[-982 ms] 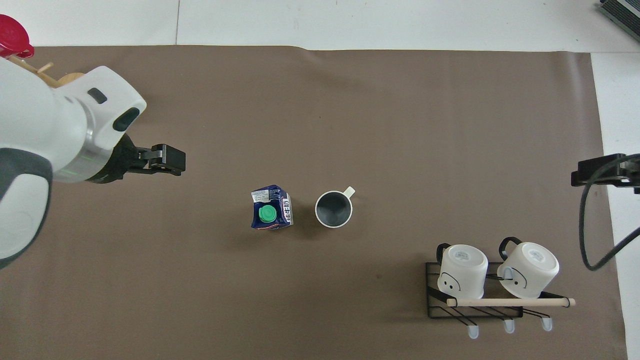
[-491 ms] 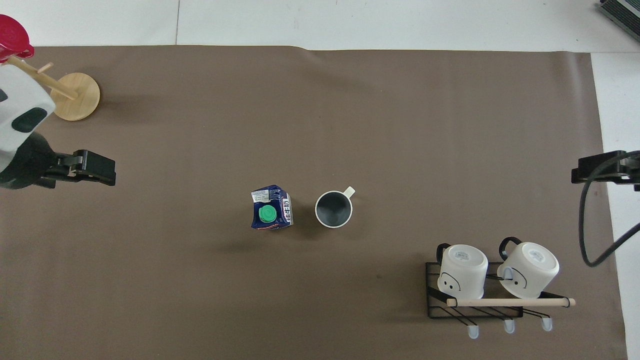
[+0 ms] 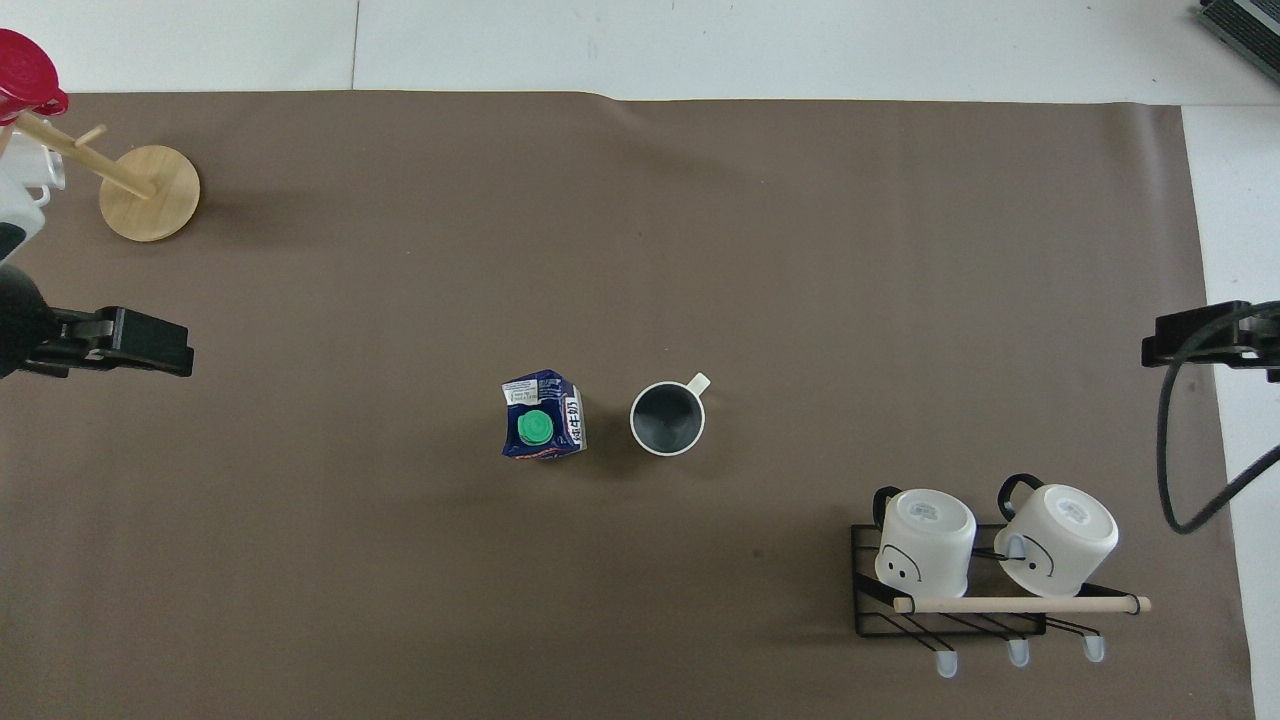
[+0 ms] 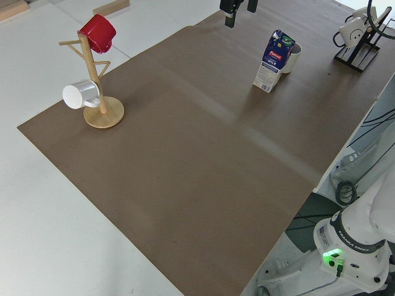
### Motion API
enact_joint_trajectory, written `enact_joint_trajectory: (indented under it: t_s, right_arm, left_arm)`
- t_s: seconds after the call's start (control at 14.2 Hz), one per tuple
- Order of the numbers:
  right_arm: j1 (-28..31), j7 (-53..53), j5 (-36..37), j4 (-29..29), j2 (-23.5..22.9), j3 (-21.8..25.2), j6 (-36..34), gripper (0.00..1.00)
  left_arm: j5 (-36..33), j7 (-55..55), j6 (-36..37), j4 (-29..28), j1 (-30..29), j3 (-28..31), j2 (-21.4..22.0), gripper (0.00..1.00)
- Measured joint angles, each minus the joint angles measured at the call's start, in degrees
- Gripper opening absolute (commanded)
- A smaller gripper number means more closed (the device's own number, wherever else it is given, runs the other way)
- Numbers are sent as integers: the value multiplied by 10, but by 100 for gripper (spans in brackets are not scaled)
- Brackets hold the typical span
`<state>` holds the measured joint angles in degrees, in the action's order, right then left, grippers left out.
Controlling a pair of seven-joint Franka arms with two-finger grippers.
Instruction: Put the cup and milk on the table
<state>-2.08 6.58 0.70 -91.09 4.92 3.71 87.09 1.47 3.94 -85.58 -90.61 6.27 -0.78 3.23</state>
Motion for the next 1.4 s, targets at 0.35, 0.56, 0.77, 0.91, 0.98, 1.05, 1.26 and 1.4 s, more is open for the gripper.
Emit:
enact_joint_trajectory:
  t_s: [0.35,0.56,0.77,0.91,0.98,1.05,1.26,1.4]
  right_arm:
    - [0,0,0,0,0,0,0,100]
    - [0,0,0,0,0,0,0,100]
    - [0,0,0,0,0,0,0,100]
    - [0,0,0,0,0,0,0,100]
    - [0,0,0,0,0,0,0,100]
    - [0,0,0,0,0,0,0,100]
    - [0,0,0,0,0,0,0,100]
    - [0,0,0,0,0,0,0,100]
  left_arm:
    - [0,-14,0,0,-16,2,0,100]
    - [0,-16,0,0,-17,2,0,100]
    - [0,-16,0,0,-21,2,0,100]
    - [0,-16,0,0,-23,2,0,100]
    - [0,-16,0,0,-23,2,0,100]
    - [0,-17,0,0,-23,1,0,100]
    - [0,-17,0,0,-23,1,0,100]
    - [0,-17,0,0,-23,1,0,100]
